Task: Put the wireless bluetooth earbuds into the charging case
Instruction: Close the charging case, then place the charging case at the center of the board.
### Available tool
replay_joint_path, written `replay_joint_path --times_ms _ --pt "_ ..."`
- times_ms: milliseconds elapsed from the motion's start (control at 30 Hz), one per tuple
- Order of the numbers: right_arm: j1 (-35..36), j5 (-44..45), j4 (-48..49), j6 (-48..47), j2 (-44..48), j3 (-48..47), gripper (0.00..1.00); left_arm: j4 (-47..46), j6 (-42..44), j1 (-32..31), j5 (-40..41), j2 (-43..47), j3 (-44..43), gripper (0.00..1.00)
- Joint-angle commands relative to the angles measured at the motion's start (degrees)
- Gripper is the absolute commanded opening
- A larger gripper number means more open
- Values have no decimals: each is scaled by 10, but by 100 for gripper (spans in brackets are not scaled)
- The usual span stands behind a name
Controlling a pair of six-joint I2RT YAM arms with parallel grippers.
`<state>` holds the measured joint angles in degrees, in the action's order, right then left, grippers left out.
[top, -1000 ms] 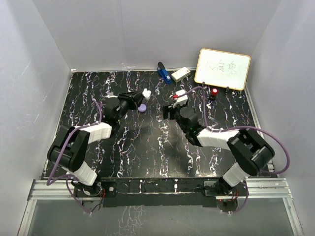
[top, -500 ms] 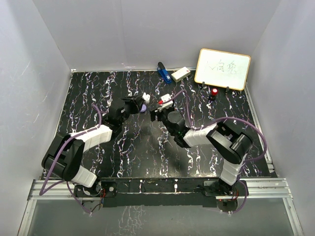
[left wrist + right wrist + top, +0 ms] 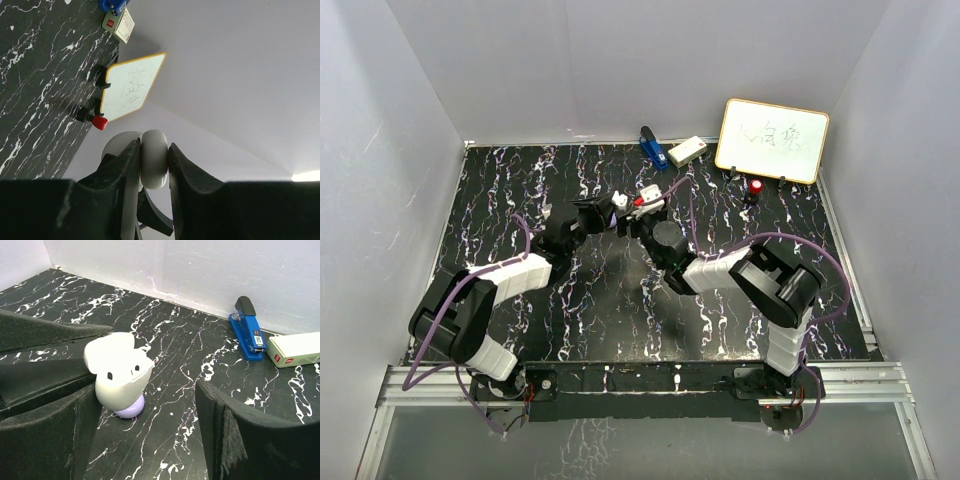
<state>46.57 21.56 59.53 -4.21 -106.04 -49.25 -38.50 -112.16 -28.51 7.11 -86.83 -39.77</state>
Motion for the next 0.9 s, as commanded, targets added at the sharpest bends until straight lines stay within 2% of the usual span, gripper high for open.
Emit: replay_joint_path --times_ms 0,267,500,600,700,867 --pt "4 60 29 -24 -8 -37 71 -16 -6 -4 3 5 -19 0" --pt "4 145 51 -66 -7 -27 75 -28 -8 -5 -4 2 -12 0" --pt "2 204 89 -111 15 17 79 -34 -12 -3 -6 1 -3 0" --pt "-5 242 87 -102 35 50 82 -37 -8 10 -19 0 4 0" --pt "-30 269 38 -57 67 71 83 -25 42 40 -56 -2 -4 0" --pt "-60 249 -128 -7 135 38 90 -4 186 75 -178 -53 -46 0"
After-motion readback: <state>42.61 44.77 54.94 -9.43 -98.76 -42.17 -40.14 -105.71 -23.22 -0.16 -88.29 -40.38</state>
